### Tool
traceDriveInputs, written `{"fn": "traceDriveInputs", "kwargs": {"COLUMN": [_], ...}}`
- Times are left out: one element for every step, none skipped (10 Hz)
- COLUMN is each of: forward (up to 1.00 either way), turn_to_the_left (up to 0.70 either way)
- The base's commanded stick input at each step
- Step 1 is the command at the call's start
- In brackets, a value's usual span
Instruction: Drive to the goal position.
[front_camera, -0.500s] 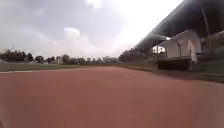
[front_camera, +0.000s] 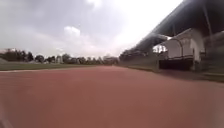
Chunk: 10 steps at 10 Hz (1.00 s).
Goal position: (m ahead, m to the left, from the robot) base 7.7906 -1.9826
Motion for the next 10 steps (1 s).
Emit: {"fn": "traceDriveInputs", "kwargs": {"forward": [0.45, 0.45, 0.45, 0.45, 0.45, 0.45, 0.45, 0.45, 0.45, 0.45], "turn_to_the_left": [0.0, 0.0, 0.0, 0.0, 0.0, 0.0, 0.0, 0.0, 0.0, 0.0]}}
